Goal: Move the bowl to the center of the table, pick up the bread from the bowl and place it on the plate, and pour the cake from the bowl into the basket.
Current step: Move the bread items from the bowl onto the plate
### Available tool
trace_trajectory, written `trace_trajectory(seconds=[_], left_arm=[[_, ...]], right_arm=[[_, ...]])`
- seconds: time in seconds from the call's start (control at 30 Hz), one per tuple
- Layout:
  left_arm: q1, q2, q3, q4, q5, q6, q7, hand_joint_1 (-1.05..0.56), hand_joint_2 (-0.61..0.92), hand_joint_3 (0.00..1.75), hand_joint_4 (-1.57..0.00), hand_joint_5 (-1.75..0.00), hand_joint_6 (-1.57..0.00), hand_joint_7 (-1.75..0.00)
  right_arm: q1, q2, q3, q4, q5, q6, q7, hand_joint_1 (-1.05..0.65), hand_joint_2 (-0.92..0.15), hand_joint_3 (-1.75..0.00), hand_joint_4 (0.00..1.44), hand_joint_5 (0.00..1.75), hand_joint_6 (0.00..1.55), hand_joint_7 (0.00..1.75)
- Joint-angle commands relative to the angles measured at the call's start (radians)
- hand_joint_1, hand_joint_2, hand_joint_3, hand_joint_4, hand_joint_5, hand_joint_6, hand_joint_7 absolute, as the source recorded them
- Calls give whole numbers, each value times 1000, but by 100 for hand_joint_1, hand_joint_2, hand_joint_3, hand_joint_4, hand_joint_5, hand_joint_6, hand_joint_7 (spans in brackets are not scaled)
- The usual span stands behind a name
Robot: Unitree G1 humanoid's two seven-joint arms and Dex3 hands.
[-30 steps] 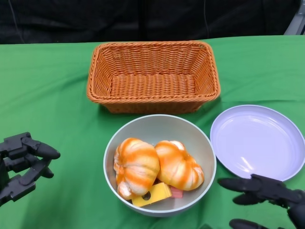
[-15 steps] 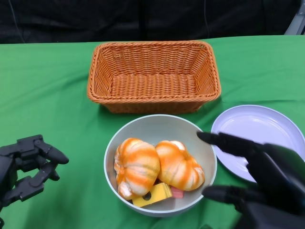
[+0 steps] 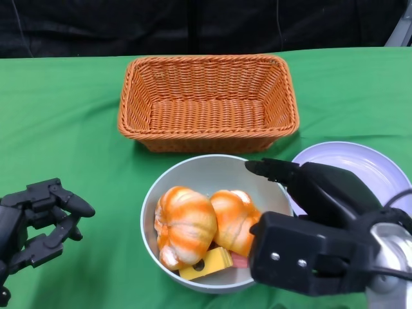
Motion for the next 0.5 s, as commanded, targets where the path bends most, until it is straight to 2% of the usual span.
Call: trace_trajectory(seconds=[0.03, 0.17, 0.5], left_arm=[[-7, 18, 2, 18, 4, -16, 19, 0, 80, 62, -74, -152, -81, -112], [-10, 19, 1, 26, 12, -10, 34, -2, 80, 62, -75, -154, -81, -114], [-17, 21, -4, 38, 12, -14, 37, 0, 79, 63, -73, -154, -80, -116]], right_arm=[[-43, -16, 14, 57, -2, 0, 14, -88, -92, -25, 41, 10, 34, 0], [-95, -35, 28, 111, 27, -2, 75, -90, -92, -29, 39, 8, 31, 0], [-139, -67, 67, 160, 24, -19, 90, -96, -92, -34, 39, 6, 24, 0]])
